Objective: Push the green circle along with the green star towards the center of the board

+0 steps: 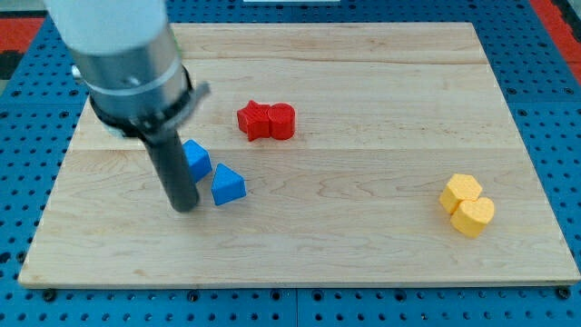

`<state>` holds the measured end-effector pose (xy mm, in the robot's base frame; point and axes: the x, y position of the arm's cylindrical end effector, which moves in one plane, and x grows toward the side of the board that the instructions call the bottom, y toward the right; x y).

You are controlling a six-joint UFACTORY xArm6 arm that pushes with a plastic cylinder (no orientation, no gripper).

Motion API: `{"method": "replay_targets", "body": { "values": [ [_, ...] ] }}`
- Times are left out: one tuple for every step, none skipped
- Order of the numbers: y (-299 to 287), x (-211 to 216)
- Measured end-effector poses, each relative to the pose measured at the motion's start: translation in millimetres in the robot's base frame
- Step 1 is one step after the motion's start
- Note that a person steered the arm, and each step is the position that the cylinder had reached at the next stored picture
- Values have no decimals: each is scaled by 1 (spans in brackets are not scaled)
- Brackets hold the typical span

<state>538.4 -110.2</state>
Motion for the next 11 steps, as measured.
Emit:
{"method": "replay_targets", "body": {
  "values": [
    [8, -42],
    [-51, -83],
    [-63, -159],
    [-49, -189],
    [0, -157],
    [-135, -164],
    [-193, -210],
    [-170, -289],
    [-168, -325],
    [-86, -313],
    [14, -286]
  ]
}}
